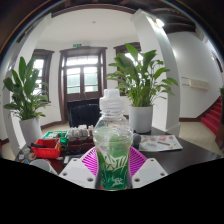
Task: Pour water
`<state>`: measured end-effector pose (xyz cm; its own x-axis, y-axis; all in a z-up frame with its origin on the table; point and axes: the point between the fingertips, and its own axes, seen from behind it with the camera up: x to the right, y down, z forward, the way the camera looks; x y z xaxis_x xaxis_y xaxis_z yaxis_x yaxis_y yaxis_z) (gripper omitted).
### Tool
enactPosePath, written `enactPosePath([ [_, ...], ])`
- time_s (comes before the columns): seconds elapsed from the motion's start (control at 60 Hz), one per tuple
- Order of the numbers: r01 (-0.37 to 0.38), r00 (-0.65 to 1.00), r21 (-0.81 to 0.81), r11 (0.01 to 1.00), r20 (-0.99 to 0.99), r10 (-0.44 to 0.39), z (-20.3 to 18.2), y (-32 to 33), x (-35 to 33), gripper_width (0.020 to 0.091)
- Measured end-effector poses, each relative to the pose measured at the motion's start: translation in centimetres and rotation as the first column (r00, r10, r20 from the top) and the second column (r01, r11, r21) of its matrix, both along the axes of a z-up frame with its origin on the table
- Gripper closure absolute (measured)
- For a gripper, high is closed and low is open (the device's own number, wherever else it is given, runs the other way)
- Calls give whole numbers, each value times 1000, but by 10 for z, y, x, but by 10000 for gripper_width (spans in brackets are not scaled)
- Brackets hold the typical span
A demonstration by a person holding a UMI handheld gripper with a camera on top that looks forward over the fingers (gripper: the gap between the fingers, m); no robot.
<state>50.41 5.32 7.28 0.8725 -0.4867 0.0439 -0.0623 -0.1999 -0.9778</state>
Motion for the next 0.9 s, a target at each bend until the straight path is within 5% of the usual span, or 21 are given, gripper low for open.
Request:
enactPosePath([
  [0.117,-1,1000,10,1000,16,1,1,-1,-1,714],
  [0.233,-4,1000,5,1000,6,4,-1,-3,-5,583],
  [0.367,-43,998,-74,996,-48,40,-21,-16,-21,294],
  [0.9,-212,976,-168,963,14,218,71,-167,-142,274],
])
